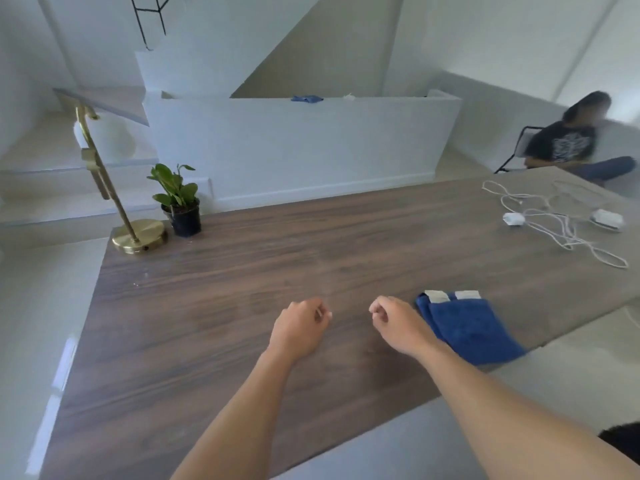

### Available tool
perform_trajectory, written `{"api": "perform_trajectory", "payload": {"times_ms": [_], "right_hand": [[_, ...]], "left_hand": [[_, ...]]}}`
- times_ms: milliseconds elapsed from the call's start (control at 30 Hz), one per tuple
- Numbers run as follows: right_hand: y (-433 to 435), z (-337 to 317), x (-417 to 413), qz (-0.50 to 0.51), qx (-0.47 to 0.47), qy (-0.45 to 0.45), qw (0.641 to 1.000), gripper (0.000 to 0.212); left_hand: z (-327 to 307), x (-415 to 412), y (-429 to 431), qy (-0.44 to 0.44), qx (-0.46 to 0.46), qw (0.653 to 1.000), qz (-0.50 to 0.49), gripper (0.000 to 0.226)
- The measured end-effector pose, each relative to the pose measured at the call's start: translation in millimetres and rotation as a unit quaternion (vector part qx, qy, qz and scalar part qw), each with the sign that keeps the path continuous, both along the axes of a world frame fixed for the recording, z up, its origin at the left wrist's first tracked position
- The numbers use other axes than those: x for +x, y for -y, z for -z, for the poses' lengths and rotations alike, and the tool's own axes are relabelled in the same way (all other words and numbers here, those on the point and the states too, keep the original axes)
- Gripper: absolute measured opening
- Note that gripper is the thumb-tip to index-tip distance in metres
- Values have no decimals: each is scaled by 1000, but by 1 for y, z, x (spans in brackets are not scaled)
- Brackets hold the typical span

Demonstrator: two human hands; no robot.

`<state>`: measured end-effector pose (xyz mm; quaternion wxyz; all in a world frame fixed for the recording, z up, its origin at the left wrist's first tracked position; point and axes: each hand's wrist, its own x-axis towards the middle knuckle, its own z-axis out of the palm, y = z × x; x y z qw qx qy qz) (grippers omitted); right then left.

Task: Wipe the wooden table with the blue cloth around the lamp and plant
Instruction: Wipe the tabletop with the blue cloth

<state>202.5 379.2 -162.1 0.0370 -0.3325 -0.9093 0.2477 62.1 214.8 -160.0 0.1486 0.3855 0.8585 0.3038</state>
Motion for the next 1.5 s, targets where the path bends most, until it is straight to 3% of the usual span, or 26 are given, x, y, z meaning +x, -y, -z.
{"api": "perform_trajectory", "payload": {"times_ms": [200, 500, 700, 733, 867, 1000, 1067, 1133, 1267, 1400, 1500], "right_hand": [[-82, 14, 71, 99, 39, 65, 992, 32], [-135, 25, 92, 40, 21, 115, 992, 46], [-146, 20, 94, 24, 40, 74, 996, 4], [-146, 20, 94, 21, 35, 66, 997, 6], [-147, -1, 90, -47, -35, 46, 997, 15], [-144, -59, 71, -96, -208, 37, 973, 9], [-144, -86, 63, -134, -239, 46, 961, 10], [-148, -110, 58, -166, -249, 38, 953, 12], [-158, -146, 54, -202, -225, 27, 953, 9], [-164, -165, 55, -216, -140, 51, 965, 5], [-158, -175, 59, -237, -57, 126, 962, 6]], "left_hand": [[8, 42, -28, -51, -37, 998, 21, 18], [5, 93, -69, -63, -54, 996, 23, 15], [-4, 104, -90, -82, -74, 993, 42, 20], [-7, 104, -92, -84, -75, 993, 43, 21], [-18, 104, -105, -69, -57, 996, 22, 21], [-36, 105, -122, -25, -6, 998, 63, 40], [-50, 102, -132, 3, 27, 996, 89, 52], [-64, 100, -141, 45, 41, 993, 103, 50], [-90, 92, -144, 110, 55, 987, 107, 24], [-111, 89, -142, 57, 38, 988, 136, 13], [-119, 82, -139, 18, -6, 988, 154, 16]]}}
